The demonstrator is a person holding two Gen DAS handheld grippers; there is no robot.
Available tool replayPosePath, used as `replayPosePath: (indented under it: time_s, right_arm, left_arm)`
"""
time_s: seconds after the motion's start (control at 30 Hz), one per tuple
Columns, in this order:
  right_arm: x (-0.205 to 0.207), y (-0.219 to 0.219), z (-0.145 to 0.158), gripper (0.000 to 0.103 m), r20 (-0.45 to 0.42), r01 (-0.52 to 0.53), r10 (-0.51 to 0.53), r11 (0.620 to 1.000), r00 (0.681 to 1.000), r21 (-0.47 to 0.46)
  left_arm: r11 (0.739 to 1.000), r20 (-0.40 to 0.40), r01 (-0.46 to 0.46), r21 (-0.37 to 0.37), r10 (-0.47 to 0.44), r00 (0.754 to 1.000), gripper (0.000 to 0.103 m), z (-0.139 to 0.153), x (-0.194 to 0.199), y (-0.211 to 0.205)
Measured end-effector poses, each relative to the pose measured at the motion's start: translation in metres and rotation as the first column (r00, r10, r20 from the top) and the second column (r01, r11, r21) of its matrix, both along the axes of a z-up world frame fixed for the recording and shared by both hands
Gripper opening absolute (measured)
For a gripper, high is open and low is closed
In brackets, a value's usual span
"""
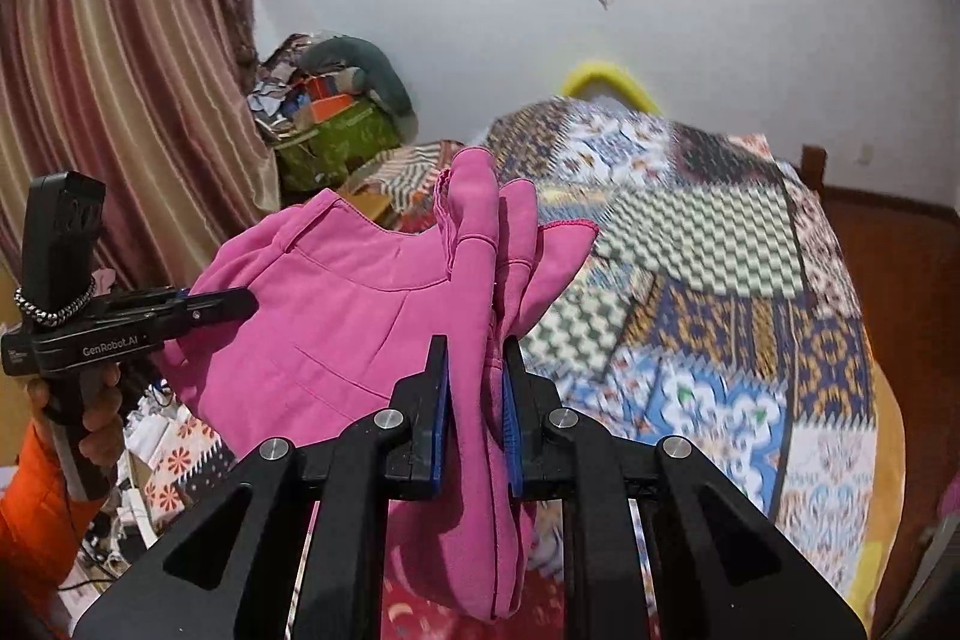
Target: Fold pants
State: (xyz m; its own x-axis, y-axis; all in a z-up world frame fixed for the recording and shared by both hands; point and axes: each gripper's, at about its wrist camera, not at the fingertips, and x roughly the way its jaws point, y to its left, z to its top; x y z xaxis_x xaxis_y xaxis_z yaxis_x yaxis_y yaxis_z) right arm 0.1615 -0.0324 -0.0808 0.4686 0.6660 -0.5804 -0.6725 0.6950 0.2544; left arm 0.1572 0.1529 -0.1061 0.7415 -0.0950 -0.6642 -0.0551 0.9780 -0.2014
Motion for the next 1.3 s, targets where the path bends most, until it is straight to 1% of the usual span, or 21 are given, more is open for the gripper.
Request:
replayPosePath:
  time_s: [0.3,0.4,0.5,0.67,0.8,0.97,1.2,1.3]
  right_arm:
    - [0.025,0.060,0.010,0.013,0.039,-0.078,0.078,0.997,0.996,0.000]
    - [0.033,0.080,0.010,0.013,0.041,-0.098,0.098,0.995,0.994,0.005]
    - [0.042,0.098,0.008,0.013,0.041,-0.109,0.109,0.994,0.993,0.011]
    - [0.057,0.127,0.002,0.013,0.042,-0.127,0.127,0.992,0.991,0.008]
    - [0.072,0.147,-0.010,0.013,0.029,-0.138,0.138,0.990,0.990,0.001]
    - [0.094,0.170,-0.036,0.013,-0.011,-0.142,0.142,0.990,0.990,-0.012]
    - [0.123,0.191,-0.083,0.013,-0.097,-0.131,0.126,0.990,0.987,-0.047]
    - [0.134,0.197,-0.109,0.013,-0.141,-0.132,0.119,0.987,0.983,-0.089]
  left_arm:
    - [0.996,0.038,-0.094,0.005,0.094,0.995,0.016,0.010,0.003,0.059]
    - [0.993,0.045,-0.116,0.020,0.115,0.992,0.016,0.012,0.007,0.076]
    - [0.990,0.047,-0.132,0.040,0.130,0.990,0.016,0.011,0.014,0.094]
    - [0.988,0.034,-0.146,0.047,0.145,0.989,0.016,0.002,0.029,0.123]
    - [0.988,0.003,-0.150,0.048,0.150,0.989,0.016,-0.014,0.047,0.145]
    - [0.988,-0.039,-0.149,0.049,0.151,0.988,0.016,-0.042,0.071,0.166]
    - [0.991,-0.131,-0.124,0.050,0.129,0.983,0.016,-0.097,0.110,0.186]
    - [0.992,-0.176,-0.117,0.047,0.124,0.977,0.016,-0.124,0.122,0.192]
